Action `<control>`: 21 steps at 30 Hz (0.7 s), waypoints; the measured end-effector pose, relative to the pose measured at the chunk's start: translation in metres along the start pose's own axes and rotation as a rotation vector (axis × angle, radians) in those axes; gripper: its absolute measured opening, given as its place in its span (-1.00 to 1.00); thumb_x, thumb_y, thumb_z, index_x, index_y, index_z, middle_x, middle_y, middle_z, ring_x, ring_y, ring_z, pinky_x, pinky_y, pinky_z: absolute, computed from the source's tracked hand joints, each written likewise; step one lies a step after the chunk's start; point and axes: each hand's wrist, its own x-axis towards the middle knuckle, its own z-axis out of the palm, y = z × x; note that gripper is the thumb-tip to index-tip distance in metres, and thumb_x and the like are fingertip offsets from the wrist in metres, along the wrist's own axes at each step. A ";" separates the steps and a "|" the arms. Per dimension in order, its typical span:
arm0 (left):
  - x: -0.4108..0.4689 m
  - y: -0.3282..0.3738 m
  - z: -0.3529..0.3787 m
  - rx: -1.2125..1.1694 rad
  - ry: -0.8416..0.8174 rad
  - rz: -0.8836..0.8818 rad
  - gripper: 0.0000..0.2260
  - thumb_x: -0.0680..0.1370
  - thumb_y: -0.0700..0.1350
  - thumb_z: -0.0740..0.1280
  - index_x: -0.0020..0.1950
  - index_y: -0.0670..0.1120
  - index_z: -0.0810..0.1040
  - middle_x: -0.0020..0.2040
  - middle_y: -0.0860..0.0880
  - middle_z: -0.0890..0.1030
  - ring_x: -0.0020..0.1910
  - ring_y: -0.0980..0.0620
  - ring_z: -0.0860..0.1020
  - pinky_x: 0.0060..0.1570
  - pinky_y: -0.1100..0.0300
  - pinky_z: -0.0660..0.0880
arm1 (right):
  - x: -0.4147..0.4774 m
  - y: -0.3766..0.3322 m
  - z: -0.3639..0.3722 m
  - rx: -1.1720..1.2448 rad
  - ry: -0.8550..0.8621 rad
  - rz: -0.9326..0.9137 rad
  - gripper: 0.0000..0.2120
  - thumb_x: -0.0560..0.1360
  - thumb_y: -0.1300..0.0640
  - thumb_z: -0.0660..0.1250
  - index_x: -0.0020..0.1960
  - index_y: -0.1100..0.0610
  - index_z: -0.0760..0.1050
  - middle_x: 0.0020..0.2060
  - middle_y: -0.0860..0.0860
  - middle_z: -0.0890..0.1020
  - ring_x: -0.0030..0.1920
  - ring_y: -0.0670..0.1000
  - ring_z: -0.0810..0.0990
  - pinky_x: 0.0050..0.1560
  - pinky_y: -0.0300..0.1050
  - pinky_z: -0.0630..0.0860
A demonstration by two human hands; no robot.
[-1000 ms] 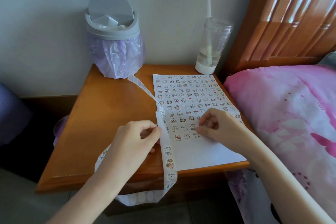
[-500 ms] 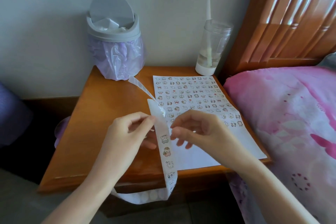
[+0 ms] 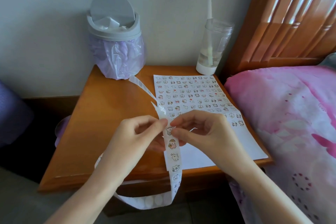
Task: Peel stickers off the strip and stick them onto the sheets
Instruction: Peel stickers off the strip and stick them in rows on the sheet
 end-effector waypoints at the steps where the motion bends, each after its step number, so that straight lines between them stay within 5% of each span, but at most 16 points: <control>1: 0.000 -0.001 0.000 0.021 0.008 0.013 -0.83 0.48 -0.04 0.31 -0.13 -0.10 0.64 -0.28 0.03 0.70 -0.24 0.08 0.69 -0.23 0.28 0.62 | 0.000 0.000 0.000 -0.006 0.002 -0.002 -0.93 0.42 0.22 0.44 -0.10 0.13 0.62 -0.23 -0.02 0.71 -0.25 -0.05 0.69 -0.17 -0.20 0.63; 4: 0.000 0.000 0.000 0.039 0.026 0.035 -0.86 0.48 -0.05 0.32 -0.13 -0.06 0.65 -0.27 0.08 0.69 -0.24 0.13 0.68 -0.29 0.37 0.58 | 0.000 0.000 0.000 -0.010 0.016 -0.005 -0.93 0.43 0.22 0.43 -0.09 0.12 0.63 -0.22 -0.02 0.71 -0.21 -0.04 0.69 -0.12 -0.14 0.64; 9: 0.000 -0.001 0.001 0.050 0.034 0.062 -0.77 0.41 0.03 0.31 -0.10 -0.06 0.67 -0.24 0.07 0.70 -0.20 0.10 0.68 -0.18 0.24 0.63 | 0.000 0.000 -0.001 -0.009 0.032 -0.015 -0.94 0.43 0.23 0.43 -0.11 0.10 0.63 -0.22 -0.01 0.71 -0.22 -0.03 0.69 -0.11 -0.10 0.64; 13: 0.000 0.000 0.001 0.069 0.047 0.089 -0.79 0.41 0.03 0.31 -0.12 -0.04 0.67 -0.26 0.13 0.69 -0.24 0.20 0.66 -0.33 0.46 0.51 | 0.001 0.001 0.000 -0.015 0.041 -0.002 -0.94 0.42 0.23 0.43 -0.12 0.11 0.63 -0.24 0.00 0.71 -0.24 -0.02 0.69 -0.12 -0.08 0.64; 21: 0.000 -0.004 0.002 0.151 0.027 0.138 -0.69 0.36 0.11 0.30 -0.09 -0.05 0.68 -0.23 0.08 0.70 -0.22 0.14 0.67 -0.25 0.31 0.59 | 0.004 0.001 -0.003 0.039 0.016 0.068 -0.96 0.41 0.22 0.43 -0.19 0.11 0.60 -0.25 0.03 0.71 -0.21 0.00 0.68 -0.17 -0.18 0.64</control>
